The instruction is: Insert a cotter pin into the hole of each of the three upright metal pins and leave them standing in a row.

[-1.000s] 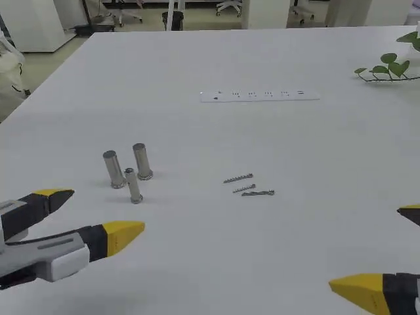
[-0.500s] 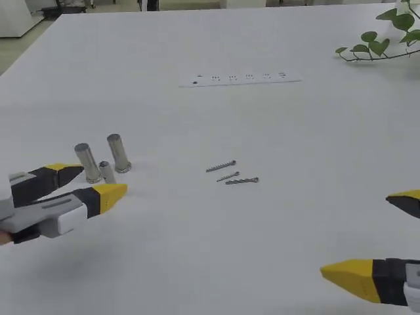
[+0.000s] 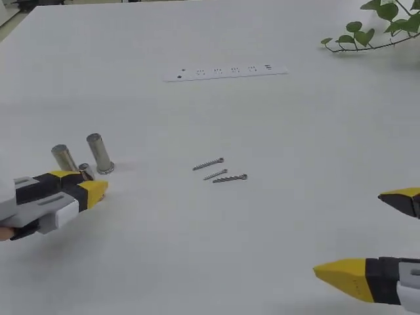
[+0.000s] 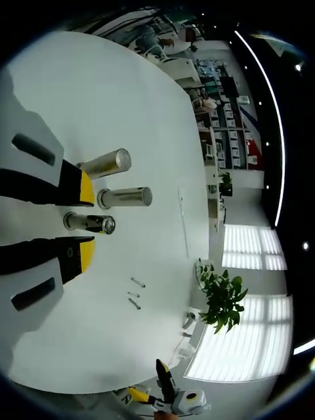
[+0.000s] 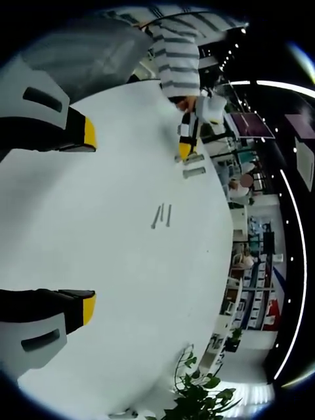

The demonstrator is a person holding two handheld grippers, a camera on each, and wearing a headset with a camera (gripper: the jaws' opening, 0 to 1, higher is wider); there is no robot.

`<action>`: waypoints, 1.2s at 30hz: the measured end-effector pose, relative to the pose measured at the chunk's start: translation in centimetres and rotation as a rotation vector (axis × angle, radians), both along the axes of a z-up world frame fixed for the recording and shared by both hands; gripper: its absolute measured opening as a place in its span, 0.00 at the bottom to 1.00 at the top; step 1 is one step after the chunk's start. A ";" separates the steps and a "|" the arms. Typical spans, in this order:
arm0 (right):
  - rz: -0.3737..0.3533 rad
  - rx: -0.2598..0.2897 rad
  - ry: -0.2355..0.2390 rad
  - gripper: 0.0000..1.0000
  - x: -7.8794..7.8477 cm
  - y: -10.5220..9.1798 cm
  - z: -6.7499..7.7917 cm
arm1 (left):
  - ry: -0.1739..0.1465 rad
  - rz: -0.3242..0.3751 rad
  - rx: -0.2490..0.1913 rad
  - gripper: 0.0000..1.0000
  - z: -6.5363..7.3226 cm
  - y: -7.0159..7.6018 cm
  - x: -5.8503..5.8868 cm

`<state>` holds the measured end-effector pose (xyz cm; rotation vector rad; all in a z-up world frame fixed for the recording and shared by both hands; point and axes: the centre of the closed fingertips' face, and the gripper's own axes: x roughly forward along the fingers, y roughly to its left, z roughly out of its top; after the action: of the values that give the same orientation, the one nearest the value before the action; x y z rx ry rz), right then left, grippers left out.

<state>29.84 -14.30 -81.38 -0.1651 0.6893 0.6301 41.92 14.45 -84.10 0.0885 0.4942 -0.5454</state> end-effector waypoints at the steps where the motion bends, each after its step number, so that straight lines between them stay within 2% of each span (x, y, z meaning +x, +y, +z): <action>1: -0.004 -0.001 0.001 0.88 0.0 0.0 -0.1 | -0.002 0.017 0.031 0.12 -0.2 0.4 0.2; 4: -0.008 -0.005 0.006 0.88 0.0 -0.1 -0.2 | -0.029 0.024 0.035 0.11 0.1 0.4 0.5; 6: -0.010 -0.005 0.007 0.88 0.0 -0.1 -0.3 | -0.024 0.020 0.013 0.08 0.2 0.2 0.6; 8: -0.012 -0.003 0.009 0.88 0.0 -0.1 -0.3 | -0.018 0.013 0.010 0.08 0.2 0.3 0.7; 16: -0.007 -0.017 0.012 0.88 -0.2 0.0 -0.4 | -0.022 -0.009 0.045 0.07 0.1 0.4 0.6; 19: -0.007 -0.013 0.006 0.88 -0.1 0.1 -0.2 | -0.021 -0.040 0.053 0.07 0.2 0.0 0.2; 21: -0.008 -0.012 0.002 0.88 -0.1 0.0 -0.1 | -0.032 -0.077 0.051 0.07 0.7 -0.5 -0.2; 25: -0.008 -0.015 -0.002 0.88 0.0 -0.1 0.1 | -0.046 -0.149 -0.003 0.07 2.0 -2.1 -1.2; 30: -0.012 -0.009 -0.006 0.88 -0.1 -0.2 0.3 | -0.071 -0.257 -0.003 0.07 3.6 -3.8 -2.4; 33: -0.011 -0.006 -0.004 0.87 -0.2 -0.1 0.2 | -0.070 -0.395 -0.022 0.07 3.9 -5.5 -4.0; 34: -0.010 -0.007 -0.002 0.87 -0.3 -0.1 0.2 | -0.076 -0.445 -0.011 0.07 3.9 -6.0 -4.6; 36: -0.006 -0.014 0.006 0.87 -0.4 -0.1 0.0 | -0.060 -0.513 -0.026 0.07 3.8 -7.1 -5.9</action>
<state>29.42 -14.41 -81.38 -0.1744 0.6995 0.6206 35.99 7.33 -80.30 0.2096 0.4044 -1.0477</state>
